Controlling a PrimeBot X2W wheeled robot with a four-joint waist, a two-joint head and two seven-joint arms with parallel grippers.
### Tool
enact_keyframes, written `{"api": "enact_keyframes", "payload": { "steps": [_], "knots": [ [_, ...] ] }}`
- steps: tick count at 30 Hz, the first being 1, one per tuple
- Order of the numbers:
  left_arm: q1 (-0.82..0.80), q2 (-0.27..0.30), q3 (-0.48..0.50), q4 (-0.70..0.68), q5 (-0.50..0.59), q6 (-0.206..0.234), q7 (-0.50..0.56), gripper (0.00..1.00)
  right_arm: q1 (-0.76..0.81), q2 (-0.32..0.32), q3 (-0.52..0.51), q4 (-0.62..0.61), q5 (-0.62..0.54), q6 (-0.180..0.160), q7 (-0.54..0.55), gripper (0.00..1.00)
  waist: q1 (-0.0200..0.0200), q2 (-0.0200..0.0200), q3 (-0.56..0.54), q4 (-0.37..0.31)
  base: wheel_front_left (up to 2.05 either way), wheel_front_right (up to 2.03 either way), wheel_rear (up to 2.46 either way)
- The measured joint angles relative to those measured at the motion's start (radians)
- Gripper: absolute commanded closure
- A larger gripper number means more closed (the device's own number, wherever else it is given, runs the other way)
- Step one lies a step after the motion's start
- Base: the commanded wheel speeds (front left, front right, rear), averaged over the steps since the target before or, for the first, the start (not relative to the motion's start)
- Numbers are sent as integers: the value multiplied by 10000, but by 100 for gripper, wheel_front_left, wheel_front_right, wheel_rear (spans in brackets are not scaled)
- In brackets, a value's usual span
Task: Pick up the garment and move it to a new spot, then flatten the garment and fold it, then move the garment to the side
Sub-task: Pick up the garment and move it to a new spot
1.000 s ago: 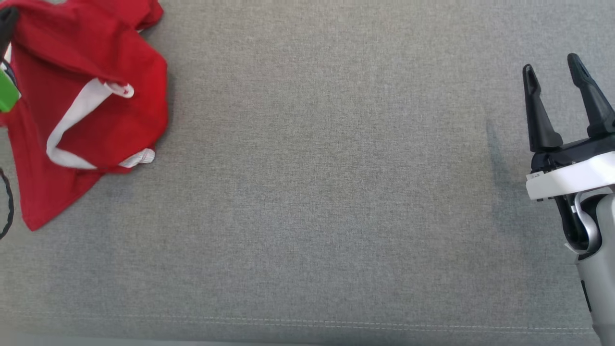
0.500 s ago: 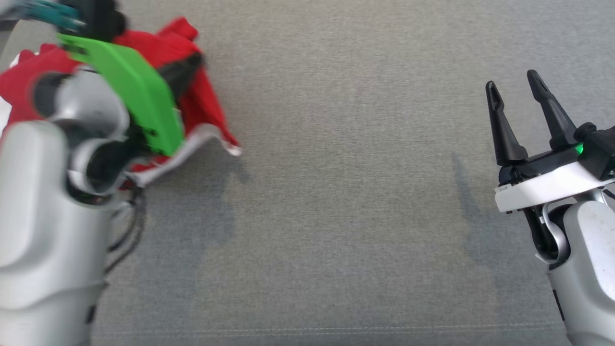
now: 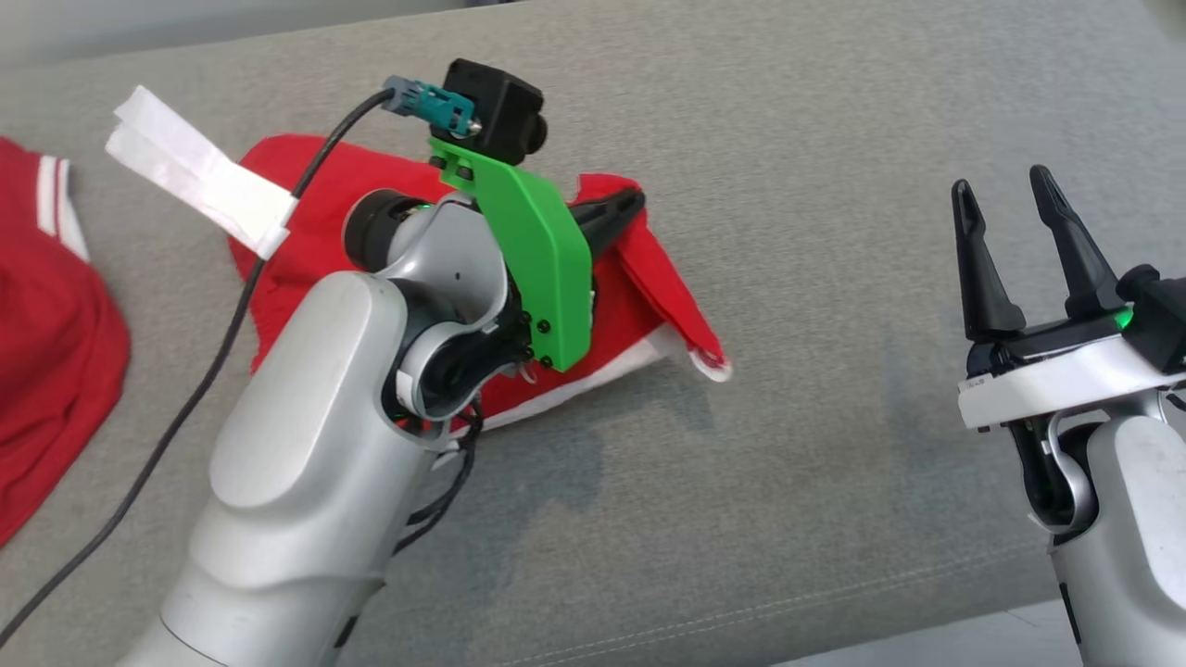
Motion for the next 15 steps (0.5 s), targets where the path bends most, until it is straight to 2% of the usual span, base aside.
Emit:
{"api": "enact_keyframes", "payload": {
  "steps": [4, 7, 12, 15],
  "knots": [
    [-262, 360, -447, 305, 0, 115, -385, 100, 225, 226, -167, -67, -2, -19, 0, 0, 0, 0, -56, -563, 0, 0, 0],
    [-397, 405, -911, 497, -31, 123, -639, 100, 413, 359, -267, -105, -2, -31, 0, 0, 0, 0, -106, -990, 0, 0, 0],
    [-602, 522, -1933, 466, -1172, 257, -1402, 100, 727, 606, -322, -98, -2, -31, 0, 0, 0, 0, -222, -1713, 0, 0, 0],
    [-838, 533, -2272, 441, -1607, 552, -1824, 100, 864, 711, -215, -84, -2, -29, 0, 0, 0, 0, -311, -2142, 0, 0, 0]
  ]
}}
